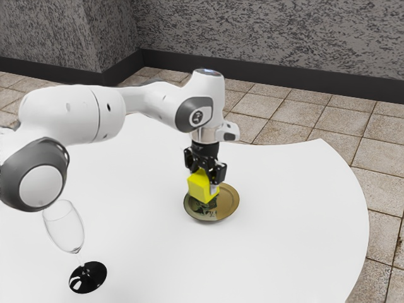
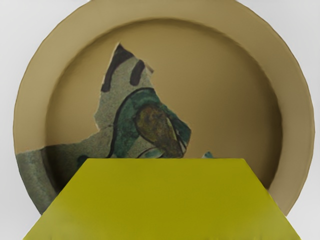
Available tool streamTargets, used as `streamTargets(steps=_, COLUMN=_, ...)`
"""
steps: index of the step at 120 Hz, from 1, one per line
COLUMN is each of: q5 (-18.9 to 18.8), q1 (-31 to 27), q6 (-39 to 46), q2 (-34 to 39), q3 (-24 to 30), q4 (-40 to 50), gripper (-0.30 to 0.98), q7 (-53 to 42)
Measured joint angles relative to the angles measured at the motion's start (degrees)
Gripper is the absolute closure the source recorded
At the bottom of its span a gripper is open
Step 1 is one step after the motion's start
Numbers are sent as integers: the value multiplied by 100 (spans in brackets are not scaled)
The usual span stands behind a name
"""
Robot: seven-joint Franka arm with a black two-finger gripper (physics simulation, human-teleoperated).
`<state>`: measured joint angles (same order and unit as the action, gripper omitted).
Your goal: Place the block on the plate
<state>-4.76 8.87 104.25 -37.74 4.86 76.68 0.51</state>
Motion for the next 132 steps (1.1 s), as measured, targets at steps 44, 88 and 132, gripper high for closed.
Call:
streamTargets(steps=44, q5=10, q1=-9, q6=4, q2=-494, q3=15, q4=-358, gripper=24, q7=-25)
streamTargets(steps=88, q5=26, q1=-9, q6=1, q2=-89, q3=16, q4=-235, gripper=5, q7=-40)
streamTargets(steps=132, q5=21, q1=-145, q6=-488, q2=2145, q3=-5, q4=652, gripper=1, q7=81)
